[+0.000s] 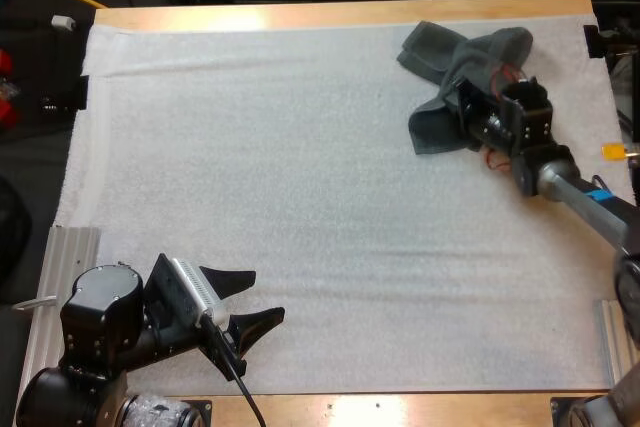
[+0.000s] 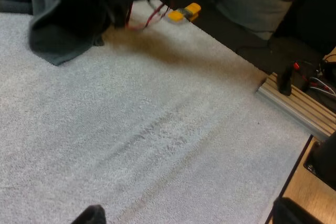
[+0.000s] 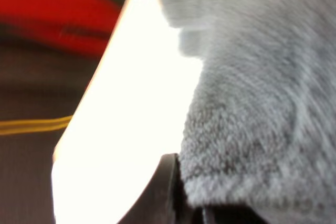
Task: Pick towel from pile, fold and stack
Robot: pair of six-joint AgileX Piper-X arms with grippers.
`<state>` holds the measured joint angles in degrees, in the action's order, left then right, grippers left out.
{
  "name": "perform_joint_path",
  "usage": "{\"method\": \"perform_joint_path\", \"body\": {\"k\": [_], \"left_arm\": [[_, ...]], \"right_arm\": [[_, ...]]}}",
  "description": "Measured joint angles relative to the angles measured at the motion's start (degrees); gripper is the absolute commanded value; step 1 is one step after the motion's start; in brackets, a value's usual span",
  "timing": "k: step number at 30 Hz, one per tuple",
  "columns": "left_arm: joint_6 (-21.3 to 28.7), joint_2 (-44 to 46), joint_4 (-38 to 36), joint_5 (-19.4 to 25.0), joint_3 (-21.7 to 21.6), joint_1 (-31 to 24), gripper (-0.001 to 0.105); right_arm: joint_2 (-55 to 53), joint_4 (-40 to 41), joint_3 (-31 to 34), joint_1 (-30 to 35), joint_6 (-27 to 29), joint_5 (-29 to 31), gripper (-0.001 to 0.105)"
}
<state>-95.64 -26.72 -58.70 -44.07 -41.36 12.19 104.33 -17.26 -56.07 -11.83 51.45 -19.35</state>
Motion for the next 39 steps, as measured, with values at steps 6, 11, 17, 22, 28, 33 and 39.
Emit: {"method": "perform_joint_path", "body": {"k": [6, 11, 17, 22, 28, 33, 39], "left_arm": [[0.0, 0.0, 0.0, 0.0, 0.0, 0.0, 0.062], [0.0, 0.0, 0.0, 0.0, 0.0, 0.0, 0.062], [0.0, 0.0, 0.0, 0.0, 0.0, 0.0, 0.062], [0.0, 0.0, 0.0, 0.0, 0.0, 0.0, 0.062], [0.0, 0.0, 0.0, 0.0, 0.0, 0.0, 0.062], [0.0, 0.0, 0.0, 0.0, 0.0, 0.0, 0.062], [0.0, 0.0, 0.0, 0.0, 0.0, 0.0, 0.062]], "right_arm": [[-11.28, 0.0, 0.0, 0.0, 10.54, -6.17, 0.0], [-21.03, 0.0, 0.0, 0.0, 12.87, -7.56, 0.0], [-32.17, 4.57, 0.0, 0.0, 13.23, -11.41, 0.0], [-40.34, 14.85, 0.0, 0.0, 13.34, -16.06, 0.0], [-47.61, 30.77, 0.0, -0.06, 15.15, -18.6, 0.0], [-49.94, 43.88, 0.0, -4.73, 19.52, -16.32, 0.0], [-47.63, 47.98, 0.0, -19.14, 20.97, -3.98, 0.0]]}}
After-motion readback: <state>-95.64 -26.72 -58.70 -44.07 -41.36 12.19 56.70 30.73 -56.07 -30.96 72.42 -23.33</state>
